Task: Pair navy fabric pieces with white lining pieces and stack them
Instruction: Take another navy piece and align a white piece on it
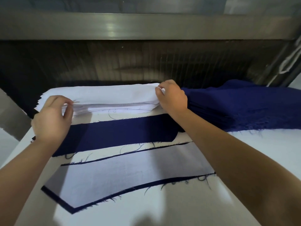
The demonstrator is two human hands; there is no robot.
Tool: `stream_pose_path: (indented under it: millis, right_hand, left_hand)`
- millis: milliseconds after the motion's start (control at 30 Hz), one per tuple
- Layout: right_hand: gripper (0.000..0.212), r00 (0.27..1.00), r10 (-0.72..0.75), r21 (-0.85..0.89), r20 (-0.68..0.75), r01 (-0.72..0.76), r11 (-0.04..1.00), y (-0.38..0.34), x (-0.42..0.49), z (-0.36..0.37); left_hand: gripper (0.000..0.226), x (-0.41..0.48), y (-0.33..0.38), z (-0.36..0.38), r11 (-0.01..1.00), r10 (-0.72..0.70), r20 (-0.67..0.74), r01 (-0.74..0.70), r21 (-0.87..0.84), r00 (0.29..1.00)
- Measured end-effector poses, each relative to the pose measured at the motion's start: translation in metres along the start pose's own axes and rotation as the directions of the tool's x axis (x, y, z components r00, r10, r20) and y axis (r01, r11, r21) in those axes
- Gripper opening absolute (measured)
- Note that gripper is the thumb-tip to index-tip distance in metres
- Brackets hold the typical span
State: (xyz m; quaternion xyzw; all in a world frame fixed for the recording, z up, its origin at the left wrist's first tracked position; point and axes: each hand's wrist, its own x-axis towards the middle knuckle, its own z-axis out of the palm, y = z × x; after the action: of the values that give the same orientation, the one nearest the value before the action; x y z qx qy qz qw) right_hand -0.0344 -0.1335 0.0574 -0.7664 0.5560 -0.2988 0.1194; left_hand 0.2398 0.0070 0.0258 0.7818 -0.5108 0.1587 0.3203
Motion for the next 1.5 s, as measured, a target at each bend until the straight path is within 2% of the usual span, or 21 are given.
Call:
stream_pose_path:
  millis: [100, 200, 300, 500, 667, 800, 867, 1000, 1167, 1300, 1500]
  right_hand:
    - [0.023, 0.997, 0.075, 0.220, -0.010, -0.071, 0.973, 0.000, -0.007, -0.002]
    - [0.023, 0.985, 0.170, 0.505, 0.020, -0.156, 0.849, 0.002, -0.015, -0.003]
    - [0.026, 0.976, 0.220, 0.622, -0.002, -0.171, 0.764, 0.009, -0.031, -0.005]
    - [0.044, 0.993, 0.096, 0.612, -0.070, -0.034, 0.790, 0.027, -0.072, -0.019]
    - [0.052, 0.999, -0.021, 0.538, -0.026, 0.032, 0.843, 0.051, -0.111, -0.033]
    - [0.051, 0.998, -0.062, 0.466, 0.011, 0.050, 0.883, 0.072, -0.139, -0.045]
    - [0.051, 0.998, -0.060, 0.463, 0.023, 0.043, 0.885, 0.079, -0.147, -0.048]
    - [0.046, 0.999, -0.037, 0.412, 0.007, 0.031, 0.911, 0.092, -0.157, -0.052]
    - [0.027, 0.993, -0.105, 0.201, -0.051, 0.113, 0.973, 0.103, -0.170, -0.045]
    - [0.026, 0.993, -0.105, 0.218, -0.058, 0.116, 0.969, 0.105, -0.173, -0.046]
    - [0.028, 0.997, -0.062, 0.291, -0.048, 0.073, 0.954, 0.105, -0.175, -0.051]
  left_hand:
    - [0.016, -0.009, 0.005, -0.006, 0.994, -0.017, -0.004, 0.017, -0.110, 1.000]
    - [0.015, -0.020, 0.009, -0.011, 0.976, -0.025, 0.023, 0.030, -0.216, 0.999]
    - [0.014, -0.036, 0.012, -0.016, 0.953, -0.062, 0.061, 0.078, -0.294, 0.996]
    - [0.015, -0.074, 0.018, -0.031, 0.943, -0.005, 0.125, 0.046, -0.330, 0.992]
    - [0.010, -0.112, 0.020, -0.046, 0.943, 0.065, 0.155, -0.010, -0.331, 0.986]
    - [0.029, -0.137, 0.016, -0.056, 0.928, 0.073, 0.230, 0.018, -0.372, 0.971]
    - [0.027, -0.144, 0.015, -0.062, 0.899, 0.069, 0.263, 0.054, -0.435, 0.962]
    - [0.032, -0.149, 0.012, -0.064, 0.788, 0.007, 0.326, 0.196, -0.584, 0.945]
    - [0.025, -0.146, 0.005, -0.058, 0.753, -0.137, 0.280, 0.284, -0.594, 0.950]
    - [0.018, -0.149, 0.003, -0.057, 0.724, -0.190, 0.247, 0.305, -0.619, 0.950]
    - [0.032, -0.154, 0.003, -0.061, 0.744, -0.229, 0.193, 0.300, -0.598, 0.954]
